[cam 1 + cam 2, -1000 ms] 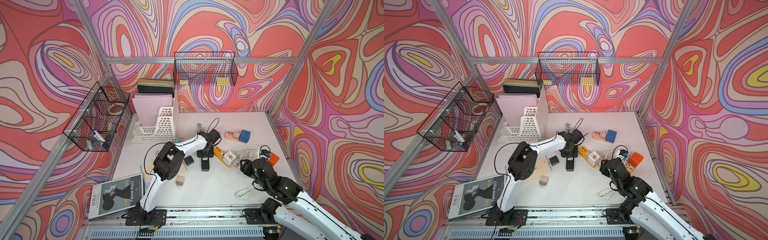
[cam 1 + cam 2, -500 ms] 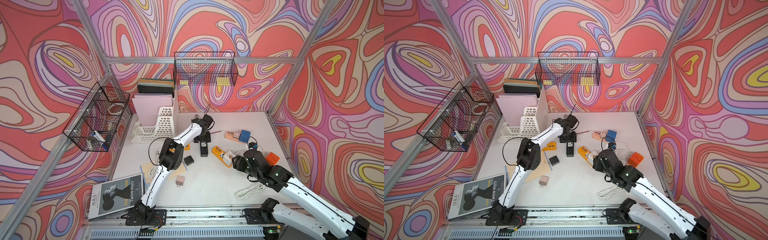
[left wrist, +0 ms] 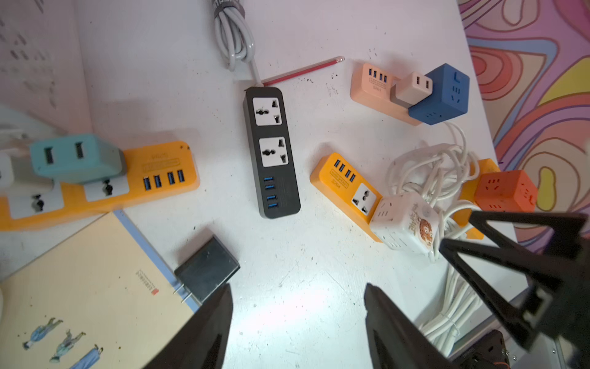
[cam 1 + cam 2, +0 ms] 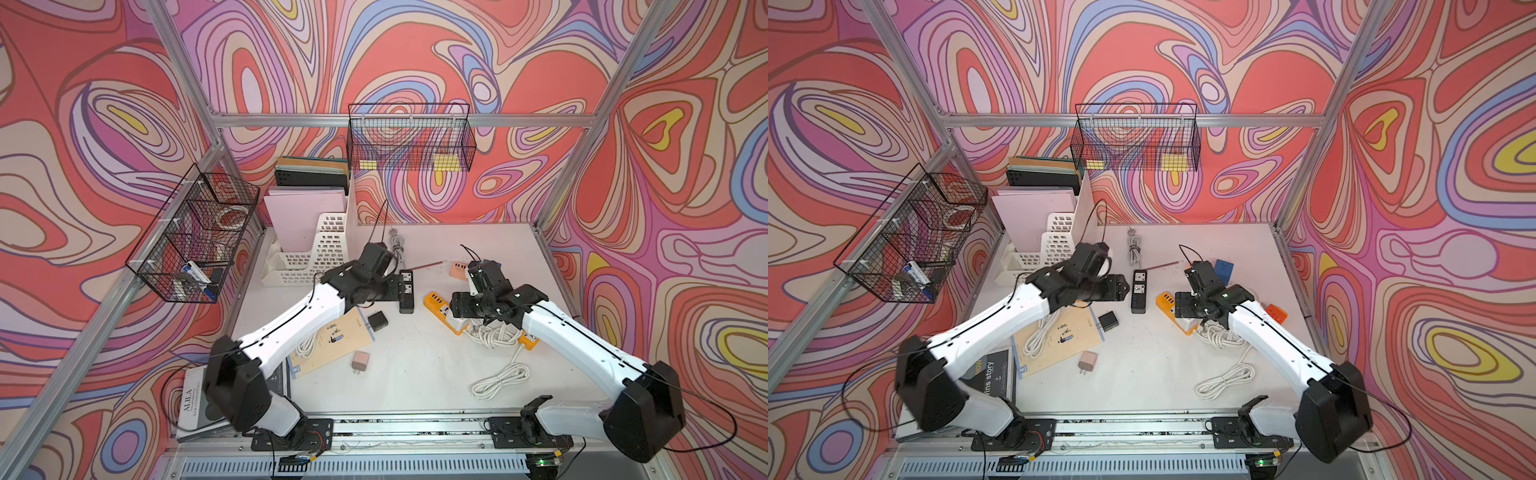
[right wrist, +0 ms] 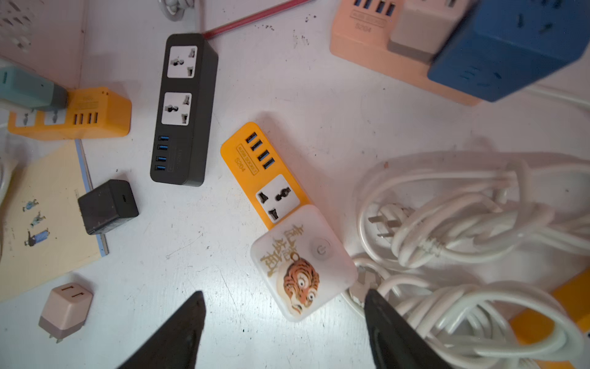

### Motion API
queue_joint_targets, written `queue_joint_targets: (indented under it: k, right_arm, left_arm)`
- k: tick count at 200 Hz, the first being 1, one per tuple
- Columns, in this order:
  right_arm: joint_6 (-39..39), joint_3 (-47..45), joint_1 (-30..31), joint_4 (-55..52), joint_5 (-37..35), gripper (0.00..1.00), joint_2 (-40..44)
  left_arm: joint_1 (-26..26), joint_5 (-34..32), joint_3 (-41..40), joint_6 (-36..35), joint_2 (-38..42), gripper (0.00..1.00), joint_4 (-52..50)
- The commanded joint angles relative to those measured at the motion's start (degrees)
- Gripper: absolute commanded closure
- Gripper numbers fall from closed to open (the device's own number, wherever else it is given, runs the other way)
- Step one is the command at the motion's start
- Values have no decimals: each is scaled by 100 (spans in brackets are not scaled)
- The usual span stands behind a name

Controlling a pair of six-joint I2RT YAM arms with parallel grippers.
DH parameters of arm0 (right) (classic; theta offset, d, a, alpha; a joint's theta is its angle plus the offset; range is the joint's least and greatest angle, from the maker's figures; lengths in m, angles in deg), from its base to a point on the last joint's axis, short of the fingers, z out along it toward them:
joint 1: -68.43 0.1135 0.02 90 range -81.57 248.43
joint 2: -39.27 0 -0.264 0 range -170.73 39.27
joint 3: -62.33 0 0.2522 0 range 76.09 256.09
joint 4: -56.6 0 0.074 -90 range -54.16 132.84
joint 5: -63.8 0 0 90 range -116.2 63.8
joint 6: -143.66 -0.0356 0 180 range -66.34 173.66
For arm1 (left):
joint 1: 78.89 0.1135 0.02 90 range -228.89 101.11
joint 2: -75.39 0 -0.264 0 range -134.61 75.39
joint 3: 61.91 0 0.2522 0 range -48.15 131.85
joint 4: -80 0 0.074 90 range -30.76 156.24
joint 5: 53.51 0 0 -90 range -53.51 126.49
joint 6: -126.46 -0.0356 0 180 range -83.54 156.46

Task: Pull the plug off the socket
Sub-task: Move the socket to the center of the board.

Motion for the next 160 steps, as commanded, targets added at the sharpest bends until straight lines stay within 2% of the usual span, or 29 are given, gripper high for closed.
queue_joint_targets:
  k: [1,30,37,53,82,115,140,160]
  right_arm:
    - [1454,228,-38,45,187,19,-526]
    - [2425,534,-128,-173,-97,16,-1102]
    - [2527,604,-164,-224,-191,16,-1198]
    - [2711,734,-208,-299,-319,16,-1379]
    - [2982,766,-323,-311,-89,16,-1759]
    - [3082,833,-367,-379,486,21,-2032]
    - [2931,831,-365,-432,744,29,-2037]
    - [2603,803,-365,-449,842,40,-1934]
  left_arm:
    - [36,-109,-1509,621,831,29,991]
    - [47,-152,-3214,1359,2052,28,2094]
    - [52,-192,-3506,1582,2266,22,2250]
    - [56,-276,-4069,1901,2634,17,2489]
    - [73,-343,-4237,2016,2852,15,2510]
    - [83,-118,-4213,2115,2628,15,2813]
    - [82,148,-4134,2264,2293,16,2993]
    - [91,439,-4072,2473,1956,16,3261]
